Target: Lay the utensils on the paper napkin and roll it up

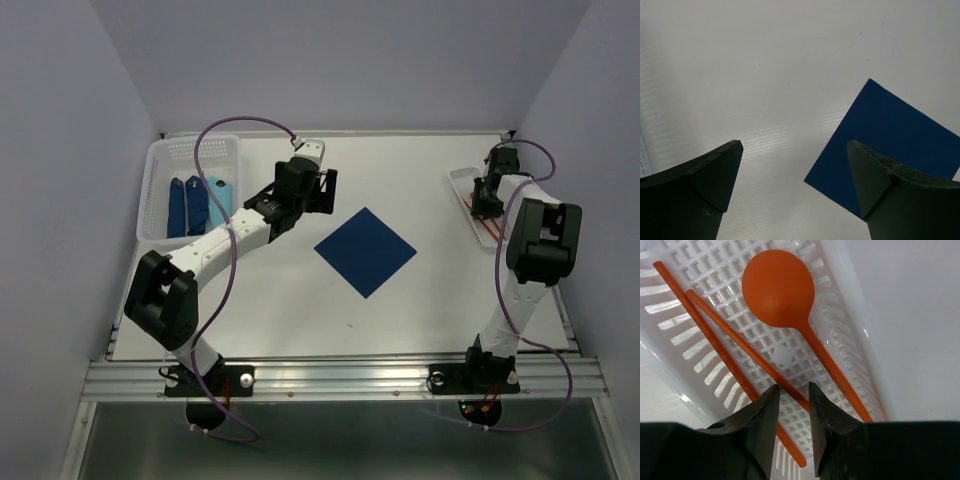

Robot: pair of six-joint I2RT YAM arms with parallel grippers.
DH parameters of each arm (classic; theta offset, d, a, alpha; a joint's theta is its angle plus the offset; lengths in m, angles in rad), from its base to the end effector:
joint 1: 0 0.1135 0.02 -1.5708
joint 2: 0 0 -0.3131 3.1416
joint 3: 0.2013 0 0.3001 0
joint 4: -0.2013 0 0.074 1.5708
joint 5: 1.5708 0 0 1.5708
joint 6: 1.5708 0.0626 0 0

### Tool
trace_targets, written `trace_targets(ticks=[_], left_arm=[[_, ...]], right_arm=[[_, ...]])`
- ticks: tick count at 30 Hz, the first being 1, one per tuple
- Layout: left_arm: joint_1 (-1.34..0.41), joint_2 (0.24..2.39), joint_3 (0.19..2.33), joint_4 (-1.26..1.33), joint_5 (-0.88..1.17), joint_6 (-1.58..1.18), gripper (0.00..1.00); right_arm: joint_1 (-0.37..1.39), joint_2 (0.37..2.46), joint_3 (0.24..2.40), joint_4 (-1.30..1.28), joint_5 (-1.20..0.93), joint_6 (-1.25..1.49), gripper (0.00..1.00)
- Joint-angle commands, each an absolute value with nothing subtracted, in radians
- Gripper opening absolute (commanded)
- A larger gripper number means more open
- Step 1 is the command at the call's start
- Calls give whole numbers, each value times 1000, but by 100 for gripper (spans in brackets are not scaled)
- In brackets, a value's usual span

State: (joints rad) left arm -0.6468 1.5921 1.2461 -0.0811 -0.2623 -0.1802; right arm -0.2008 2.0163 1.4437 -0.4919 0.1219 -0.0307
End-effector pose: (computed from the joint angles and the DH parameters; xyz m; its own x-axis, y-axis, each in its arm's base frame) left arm 0.3657 -0.2558 0.3276 -0.3958 0.0820 -0.9147 0.3281 0.9429 -0.0575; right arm 0.4890 -0.1073 0.1681 -0.8644 0.1449 -0.4815 0.2293 0.9658 -0.1212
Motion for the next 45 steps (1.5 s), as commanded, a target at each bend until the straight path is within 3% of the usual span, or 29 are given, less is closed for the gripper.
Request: trace_targets(ticks=[1,15,20,38,45], left_arm=[[-652,1583,1281,-77,-279,-167,99],[-653,1580,1282,-77,-273,-163,99],[-655,1583,1287,-77,-261,-166,99],[-660,1582,1281,-80,-247,-160,99],[-661,1592,1279,-77,-212,-169,99]], right_arm=[[-199,2031,1491,-502,163,-58,35],[-199,2049,1488,-502,147,-57,15],[-199,1997,1488,-502,121,-49,1],[-75,1784,1476,-497,216,-26,1],[47,1663,1436,-483,88,211,1]])
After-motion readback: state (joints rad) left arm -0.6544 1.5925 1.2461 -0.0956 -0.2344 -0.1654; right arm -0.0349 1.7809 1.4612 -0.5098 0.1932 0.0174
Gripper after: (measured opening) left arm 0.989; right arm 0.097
